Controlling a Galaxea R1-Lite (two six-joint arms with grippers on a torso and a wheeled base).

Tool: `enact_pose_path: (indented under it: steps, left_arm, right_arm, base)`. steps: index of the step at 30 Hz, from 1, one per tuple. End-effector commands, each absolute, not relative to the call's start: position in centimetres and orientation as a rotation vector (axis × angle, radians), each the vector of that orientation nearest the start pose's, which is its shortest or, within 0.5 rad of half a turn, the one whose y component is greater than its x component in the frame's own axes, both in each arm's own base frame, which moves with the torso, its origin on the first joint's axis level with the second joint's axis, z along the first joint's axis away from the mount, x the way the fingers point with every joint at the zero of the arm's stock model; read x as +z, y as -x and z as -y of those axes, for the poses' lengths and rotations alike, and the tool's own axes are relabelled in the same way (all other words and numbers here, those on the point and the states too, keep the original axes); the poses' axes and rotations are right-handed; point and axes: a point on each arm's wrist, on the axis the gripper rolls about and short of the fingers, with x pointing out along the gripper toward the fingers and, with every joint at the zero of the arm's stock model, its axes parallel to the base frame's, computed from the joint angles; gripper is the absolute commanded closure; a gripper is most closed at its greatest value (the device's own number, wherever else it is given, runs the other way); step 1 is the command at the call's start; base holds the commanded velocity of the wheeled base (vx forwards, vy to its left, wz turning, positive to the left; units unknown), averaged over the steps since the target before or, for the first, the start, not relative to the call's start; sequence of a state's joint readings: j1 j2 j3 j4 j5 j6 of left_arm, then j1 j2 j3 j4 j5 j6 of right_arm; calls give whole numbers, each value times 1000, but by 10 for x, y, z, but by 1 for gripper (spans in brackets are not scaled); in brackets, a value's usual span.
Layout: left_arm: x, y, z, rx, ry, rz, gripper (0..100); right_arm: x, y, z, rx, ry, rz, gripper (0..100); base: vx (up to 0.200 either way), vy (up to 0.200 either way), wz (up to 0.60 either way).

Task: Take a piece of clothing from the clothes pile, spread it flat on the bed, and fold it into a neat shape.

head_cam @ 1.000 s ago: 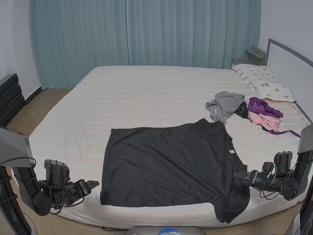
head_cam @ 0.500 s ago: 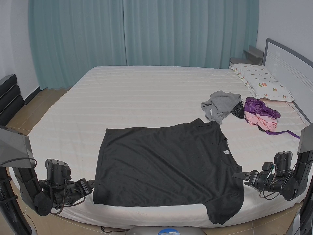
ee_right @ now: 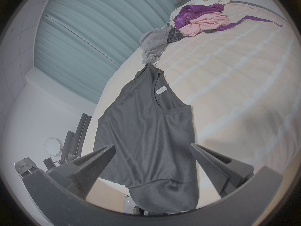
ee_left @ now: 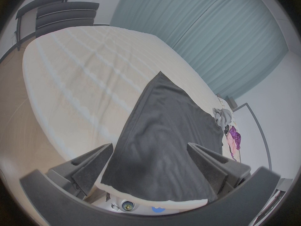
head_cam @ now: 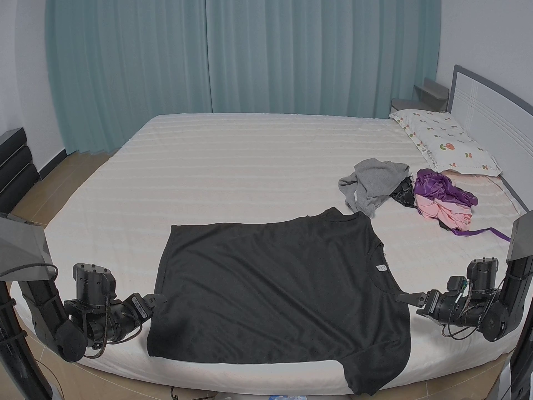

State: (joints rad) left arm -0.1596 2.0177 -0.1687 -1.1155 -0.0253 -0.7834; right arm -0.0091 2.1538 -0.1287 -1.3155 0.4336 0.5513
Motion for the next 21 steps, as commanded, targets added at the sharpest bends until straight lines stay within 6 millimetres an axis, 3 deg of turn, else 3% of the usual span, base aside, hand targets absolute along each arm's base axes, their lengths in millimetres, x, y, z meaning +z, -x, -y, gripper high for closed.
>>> enact_pose_path:
  steps: [1,7,11,14,15,17,21]
  left_arm:
    - [14,-229,35,123,700,-751,0]
    - [20,-244,27,142,725,-694,0]
    - [26,-267,28,121,736,-645,0]
    - [27,-302,29,125,741,-636,0]
    - [27,-302,29,125,741,-636,0]
    - [24,-342,29,122,747,-634,0]
    - [14,-393,26,81,774,-647,0]
  right_arm:
    - [-6,-233,-7,204,-679,-801,0]
    - [-6,-233,-8,206,-678,-800,0]
    - [-6,-234,-8,207,-679,-796,0]
    - [-6,-237,-11,212,-699,-798,0]
    - [-6,-237,-11,212,-699,-798,0]
    - [-7,-239,-14,208,-724,-800,0]
    - [-9,-241,-15,209,-742,-791,0]
  base:
    - [0,0,0]
    - [0,0,0]
    - [0,0,0]
    - [0,0,0]
    - [0,0,0]
    - [0,0,0]
    - [0,0,0]
